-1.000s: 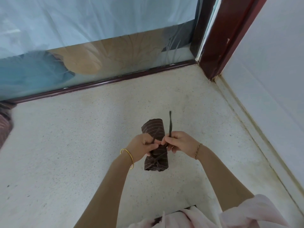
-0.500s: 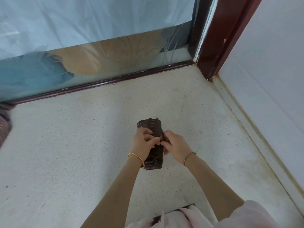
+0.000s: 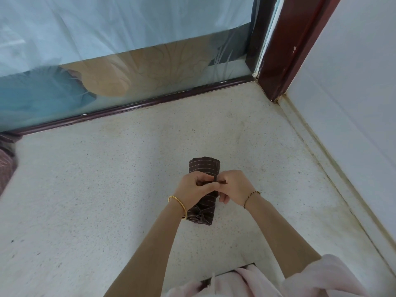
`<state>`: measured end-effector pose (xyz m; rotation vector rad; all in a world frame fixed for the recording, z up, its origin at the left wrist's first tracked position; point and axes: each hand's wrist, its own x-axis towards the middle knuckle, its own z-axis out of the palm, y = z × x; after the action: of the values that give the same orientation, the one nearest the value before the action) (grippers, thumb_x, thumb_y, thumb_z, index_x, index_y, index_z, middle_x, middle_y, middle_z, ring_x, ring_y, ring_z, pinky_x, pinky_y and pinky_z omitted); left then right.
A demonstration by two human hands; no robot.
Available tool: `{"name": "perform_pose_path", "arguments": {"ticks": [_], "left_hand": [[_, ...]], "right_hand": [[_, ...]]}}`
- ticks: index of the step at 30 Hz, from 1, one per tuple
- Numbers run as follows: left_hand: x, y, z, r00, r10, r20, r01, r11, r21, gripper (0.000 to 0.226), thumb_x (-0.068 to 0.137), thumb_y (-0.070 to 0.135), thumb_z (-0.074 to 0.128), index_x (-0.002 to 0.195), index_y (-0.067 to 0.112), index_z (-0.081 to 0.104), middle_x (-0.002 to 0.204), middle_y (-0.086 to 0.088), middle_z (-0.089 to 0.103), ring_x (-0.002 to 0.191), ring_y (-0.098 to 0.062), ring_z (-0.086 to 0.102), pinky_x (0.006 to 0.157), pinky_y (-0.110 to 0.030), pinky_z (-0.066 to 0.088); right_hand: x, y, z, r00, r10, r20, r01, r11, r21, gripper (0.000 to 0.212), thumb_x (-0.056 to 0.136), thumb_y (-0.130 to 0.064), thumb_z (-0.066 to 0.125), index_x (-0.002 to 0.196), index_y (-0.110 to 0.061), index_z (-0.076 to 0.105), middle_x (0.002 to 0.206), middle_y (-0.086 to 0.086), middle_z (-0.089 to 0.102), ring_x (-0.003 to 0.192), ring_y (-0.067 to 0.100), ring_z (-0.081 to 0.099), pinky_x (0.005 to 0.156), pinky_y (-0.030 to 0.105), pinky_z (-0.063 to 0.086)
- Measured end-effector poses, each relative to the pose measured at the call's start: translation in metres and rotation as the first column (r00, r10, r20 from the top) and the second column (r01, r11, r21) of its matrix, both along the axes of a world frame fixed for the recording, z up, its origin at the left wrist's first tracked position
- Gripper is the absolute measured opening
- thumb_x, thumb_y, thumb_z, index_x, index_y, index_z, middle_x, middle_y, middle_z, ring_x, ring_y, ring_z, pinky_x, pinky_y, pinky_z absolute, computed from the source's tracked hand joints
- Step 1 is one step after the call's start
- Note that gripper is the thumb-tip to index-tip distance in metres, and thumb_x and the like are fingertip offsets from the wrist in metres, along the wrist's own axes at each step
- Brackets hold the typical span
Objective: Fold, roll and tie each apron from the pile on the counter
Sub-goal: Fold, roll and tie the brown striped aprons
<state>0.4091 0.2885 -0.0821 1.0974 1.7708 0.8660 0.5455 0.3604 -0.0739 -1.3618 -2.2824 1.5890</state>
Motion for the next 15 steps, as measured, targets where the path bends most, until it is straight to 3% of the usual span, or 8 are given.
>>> {"name": "perform_pose_path", "arguments": {"ticks": [3, 6, 9, 12, 15], "left_hand": [[0.006, 0.001, -0.002, 0.997, 0.078, -0.015, -0.077, 0.997, 0.030, 0.007, 0.078, 0.028, 0.074, 0.078, 0.024, 0.068, 0.075, 0.013, 0.061, 0.068, 0.001, 0.055, 0.063, -0.011, 0.043], [0.009, 0.002, -0.005, 0.996, 0.089, -0.005, -0.089, 0.996, 0.032, 0.016, 0.081, 0.026, 0.071, 0.069, 0.017, 0.065, 0.067, 0.006, 0.057, 0.061, -0.005, 0.050, 0.060, -0.019, 0.042], [0.009, 0.005, -0.005, 0.996, 0.088, 0.002, -0.088, 0.996, 0.013, 0.026, 0.085, 0.024, 0.067, 0.069, 0.004, 0.063, 0.062, -0.002, 0.052, 0.059, -0.012, 0.047, 0.058, -0.028, 0.042], [0.008, 0.006, -0.005, 0.991, 0.132, 0.038, -0.133, 0.991, 0.028, 0.028, 0.087, 0.021, 0.063, 0.064, 0.006, 0.058, 0.060, -0.001, 0.049, 0.059, -0.014, 0.045, 0.058, -0.032, 0.042], [0.007, 0.007, -0.002, 0.974, 0.194, 0.116, -0.198, 0.980, 0.027, 0.020, 0.089, 0.019, 0.061, 0.069, 0.015, 0.063, 0.062, 0.006, 0.055, 0.060, -0.008, 0.049, 0.058, -0.021, 0.043]], "right_hand": [[-0.002, 0.000, 0.001, 0.999, 0.036, 0.030, -0.037, 0.999, 0.027, 0.022, 0.089, -0.026, 0.062, 0.071, -0.013, 0.060, 0.056, 0.004, 0.062, 0.046, 0.009, 0.058, 0.051, 0.020, 0.052], [-0.001, 0.000, 0.000, 0.999, 0.015, 0.033, -0.017, 0.998, 0.062, 0.025, 0.087, -0.024, 0.064, 0.079, -0.001, 0.061, 0.059, 0.003, 0.060, 0.047, 0.010, 0.056, 0.050, 0.023, 0.050], [0.002, -0.003, -0.002, 0.999, -0.043, -0.030, 0.045, 0.998, 0.054, 0.029, 0.083, -0.027, 0.069, 0.075, 0.000, 0.061, 0.061, 0.005, 0.061, 0.047, 0.009, 0.055, 0.048, 0.022, 0.047], [0.005, -0.004, -0.003, 0.984, -0.124, -0.127, 0.121, 0.992, -0.036, 0.024, 0.082, -0.023, 0.072, 0.077, -0.002, 0.062, 0.062, 0.006, 0.064, 0.049, 0.010, 0.060, 0.050, 0.023, 0.052], [0.008, 0.002, -0.002, 0.937, -0.272, -0.217, 0.223, 0.948, -0.227, 0.012, 0.087, -0.010, 0.064, 0.093, -0.004, 0.055, 0.067, 0.013, 0.067, 0.055, 0.021, 0.064, 0.055, 0.033, 0.056]]}}
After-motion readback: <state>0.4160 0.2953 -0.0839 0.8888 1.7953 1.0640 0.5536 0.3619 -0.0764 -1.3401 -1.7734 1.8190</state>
